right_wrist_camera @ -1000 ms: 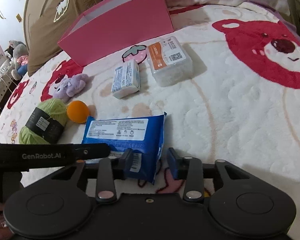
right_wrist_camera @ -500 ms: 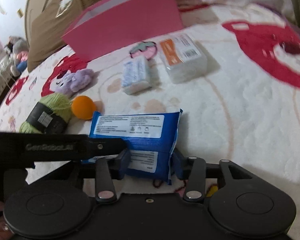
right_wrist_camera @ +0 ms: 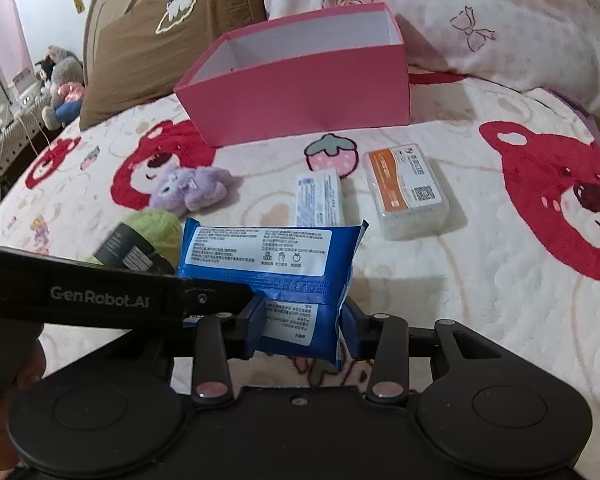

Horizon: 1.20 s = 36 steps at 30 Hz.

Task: Organize objects
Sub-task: 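Lift the blue wet-wipe pack with the left gripper toward the pink box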

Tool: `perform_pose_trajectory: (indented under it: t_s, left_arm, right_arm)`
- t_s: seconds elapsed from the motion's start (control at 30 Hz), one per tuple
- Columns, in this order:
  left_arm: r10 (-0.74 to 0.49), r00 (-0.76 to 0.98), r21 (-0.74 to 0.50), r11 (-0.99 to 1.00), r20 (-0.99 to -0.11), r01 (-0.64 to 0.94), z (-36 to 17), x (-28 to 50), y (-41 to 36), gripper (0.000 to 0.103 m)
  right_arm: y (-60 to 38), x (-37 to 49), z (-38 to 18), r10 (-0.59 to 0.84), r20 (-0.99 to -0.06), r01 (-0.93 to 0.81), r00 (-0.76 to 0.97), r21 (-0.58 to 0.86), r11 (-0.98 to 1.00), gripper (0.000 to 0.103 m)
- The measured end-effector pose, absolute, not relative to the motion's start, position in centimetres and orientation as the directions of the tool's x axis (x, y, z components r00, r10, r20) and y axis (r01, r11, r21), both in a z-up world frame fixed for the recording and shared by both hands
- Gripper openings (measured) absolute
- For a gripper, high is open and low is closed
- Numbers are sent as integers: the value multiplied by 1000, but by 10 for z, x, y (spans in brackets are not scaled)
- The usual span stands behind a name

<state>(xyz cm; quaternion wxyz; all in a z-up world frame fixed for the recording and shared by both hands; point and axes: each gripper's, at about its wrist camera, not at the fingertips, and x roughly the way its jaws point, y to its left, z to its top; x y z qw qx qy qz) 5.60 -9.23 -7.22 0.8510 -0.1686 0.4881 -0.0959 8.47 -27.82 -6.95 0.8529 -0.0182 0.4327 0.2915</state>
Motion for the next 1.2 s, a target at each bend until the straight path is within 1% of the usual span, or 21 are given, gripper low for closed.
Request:
perform_pose_trajectory:
  t_s: [0.3, 0.63, 0.77, 1.07, 1.2]
  left_arm:
    - [-315, 522, -357, 934, -792, 21, -35, 51, -78, 41]
    - [-346, 571, -376, 924, -745, 71, 12, 58, -48, 41]
    - [-365, 590, -393, 916, -720, 87, 29, 66, -36, 41]
    - [-378, 614, -395, 911, -693, 116, 60, 101, -18, 41]
    - [-380, 627, -400, 909, -680, 117, 72, 120, -12, 41]
  right_arm:
    - [-262, 80, -36, 486, -744, -557, 458, 186, 810, 48]
    - [-235, 86, 12, 492, -737, -616, 463, 132, 777, 48]
    - [-224, 92, 33, 490, -726, -646, 483, 83, 759, 46]
    - [-201, 121, 71, 487, -709, -666, 510, 33, 746, 44]
    - [-195, 137, 86, 485, -704, -667, 518, 21, 744, 39]
